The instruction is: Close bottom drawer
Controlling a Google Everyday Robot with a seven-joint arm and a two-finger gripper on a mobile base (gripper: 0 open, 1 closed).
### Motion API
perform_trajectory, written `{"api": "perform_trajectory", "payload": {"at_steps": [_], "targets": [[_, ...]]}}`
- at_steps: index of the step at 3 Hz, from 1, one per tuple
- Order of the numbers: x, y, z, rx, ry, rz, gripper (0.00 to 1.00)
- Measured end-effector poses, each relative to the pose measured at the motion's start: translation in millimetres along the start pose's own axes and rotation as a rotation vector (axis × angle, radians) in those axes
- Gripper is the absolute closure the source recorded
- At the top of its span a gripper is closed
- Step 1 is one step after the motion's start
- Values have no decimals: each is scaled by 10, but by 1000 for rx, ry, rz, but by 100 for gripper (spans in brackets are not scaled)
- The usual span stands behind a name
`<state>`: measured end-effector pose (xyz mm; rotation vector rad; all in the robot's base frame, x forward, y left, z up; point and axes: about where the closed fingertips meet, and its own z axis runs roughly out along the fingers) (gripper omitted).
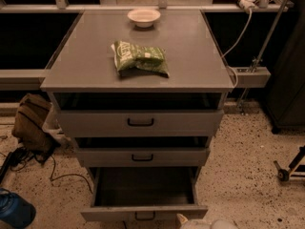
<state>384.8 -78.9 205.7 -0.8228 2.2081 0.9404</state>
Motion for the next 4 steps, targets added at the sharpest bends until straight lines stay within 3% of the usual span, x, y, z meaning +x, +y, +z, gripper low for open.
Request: {"api": "perform_trajectory", "payload": {"at_steps": [2,4], "targets": [[-7,-370,226,-6,2,-32,0],[-254,-766,412,15,26,-106,0]]}}
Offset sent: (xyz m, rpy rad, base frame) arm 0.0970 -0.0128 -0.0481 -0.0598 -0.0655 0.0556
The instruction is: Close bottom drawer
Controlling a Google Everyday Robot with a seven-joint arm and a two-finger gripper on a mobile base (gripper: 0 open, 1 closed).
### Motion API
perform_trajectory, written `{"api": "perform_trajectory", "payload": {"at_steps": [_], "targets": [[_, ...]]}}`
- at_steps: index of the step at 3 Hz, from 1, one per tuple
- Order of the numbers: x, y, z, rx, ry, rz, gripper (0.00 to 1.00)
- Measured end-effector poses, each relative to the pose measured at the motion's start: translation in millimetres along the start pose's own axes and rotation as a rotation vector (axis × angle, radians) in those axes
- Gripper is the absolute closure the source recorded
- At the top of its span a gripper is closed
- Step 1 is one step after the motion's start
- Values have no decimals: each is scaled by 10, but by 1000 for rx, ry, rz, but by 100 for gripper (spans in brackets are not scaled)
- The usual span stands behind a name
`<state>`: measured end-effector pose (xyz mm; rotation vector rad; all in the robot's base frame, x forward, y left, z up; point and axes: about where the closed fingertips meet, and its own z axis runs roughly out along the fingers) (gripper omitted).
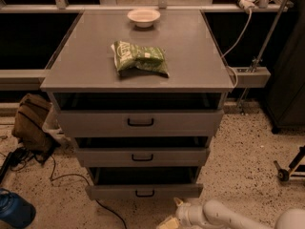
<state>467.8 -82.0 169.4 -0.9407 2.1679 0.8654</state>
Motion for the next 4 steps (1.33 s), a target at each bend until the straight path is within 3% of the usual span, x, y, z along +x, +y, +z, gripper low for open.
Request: {"api": "perform_trajectory", "payload": {"at_steps": [3,4], "targets": [[-543,-442,313,-29,29,-118,0],[-524,-422,306,-29,23,-114,0]]}}
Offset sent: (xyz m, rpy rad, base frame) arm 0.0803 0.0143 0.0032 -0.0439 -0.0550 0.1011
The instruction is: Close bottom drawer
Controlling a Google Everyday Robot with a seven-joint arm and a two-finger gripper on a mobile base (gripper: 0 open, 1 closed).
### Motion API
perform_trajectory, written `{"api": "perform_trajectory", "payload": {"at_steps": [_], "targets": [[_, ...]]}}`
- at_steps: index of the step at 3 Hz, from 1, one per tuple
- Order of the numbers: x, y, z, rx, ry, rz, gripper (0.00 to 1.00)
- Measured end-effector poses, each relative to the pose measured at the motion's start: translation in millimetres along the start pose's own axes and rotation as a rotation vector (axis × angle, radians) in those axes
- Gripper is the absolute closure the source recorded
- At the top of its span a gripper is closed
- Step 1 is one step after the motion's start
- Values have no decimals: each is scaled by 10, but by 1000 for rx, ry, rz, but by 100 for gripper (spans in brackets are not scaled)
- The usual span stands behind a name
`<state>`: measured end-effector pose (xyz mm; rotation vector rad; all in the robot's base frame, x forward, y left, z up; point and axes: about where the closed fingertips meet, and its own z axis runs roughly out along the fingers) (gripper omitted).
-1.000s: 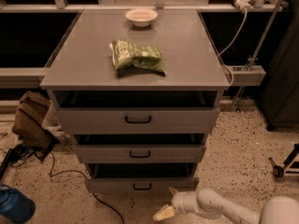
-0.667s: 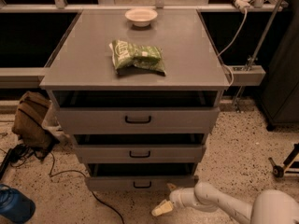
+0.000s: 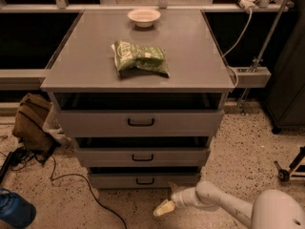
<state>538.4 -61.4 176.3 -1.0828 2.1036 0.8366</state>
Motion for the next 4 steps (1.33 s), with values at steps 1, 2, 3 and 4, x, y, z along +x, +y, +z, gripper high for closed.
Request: {"api": "perform_trajectory", "payload": {"at_steps": [1,2,3,4], "targets": [[118,55,-303,66,-30,39,0],[447,132,-954,178,-56,125,0],[682,29,-1628,274,-85,183,0],[707,-181,-2370,370,-127,217,0]]}}
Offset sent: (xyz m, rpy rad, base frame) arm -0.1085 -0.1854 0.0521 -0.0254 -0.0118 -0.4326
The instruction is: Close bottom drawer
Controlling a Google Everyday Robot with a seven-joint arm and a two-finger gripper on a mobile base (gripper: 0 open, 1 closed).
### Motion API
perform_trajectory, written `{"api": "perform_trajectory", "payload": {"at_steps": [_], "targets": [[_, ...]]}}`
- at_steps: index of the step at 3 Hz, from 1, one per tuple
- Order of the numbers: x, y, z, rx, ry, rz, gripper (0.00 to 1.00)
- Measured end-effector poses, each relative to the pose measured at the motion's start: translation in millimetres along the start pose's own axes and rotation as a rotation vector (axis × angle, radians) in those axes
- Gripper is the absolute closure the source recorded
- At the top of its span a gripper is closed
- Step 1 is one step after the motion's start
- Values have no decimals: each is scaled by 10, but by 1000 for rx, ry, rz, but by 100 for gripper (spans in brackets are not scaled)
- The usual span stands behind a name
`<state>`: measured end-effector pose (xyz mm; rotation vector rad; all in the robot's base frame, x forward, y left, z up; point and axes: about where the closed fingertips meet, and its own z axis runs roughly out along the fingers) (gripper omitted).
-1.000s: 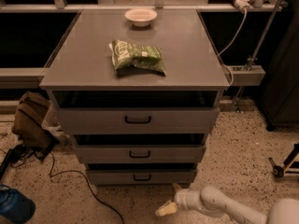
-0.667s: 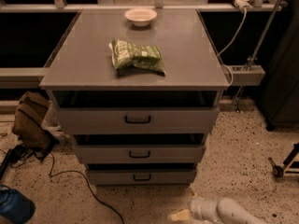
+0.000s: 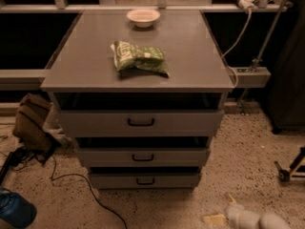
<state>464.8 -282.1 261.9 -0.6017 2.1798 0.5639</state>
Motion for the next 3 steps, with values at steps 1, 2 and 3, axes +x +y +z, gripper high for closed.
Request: {"api": "perform_trajectory", "payload": {"at_steps": [1,2,3], "targets": [[-200,-387,-634,112,-17,43,0],[-388,-611,-1156,210,36,80,0],[-531,-705,-1399,250,53,83,0]]}}
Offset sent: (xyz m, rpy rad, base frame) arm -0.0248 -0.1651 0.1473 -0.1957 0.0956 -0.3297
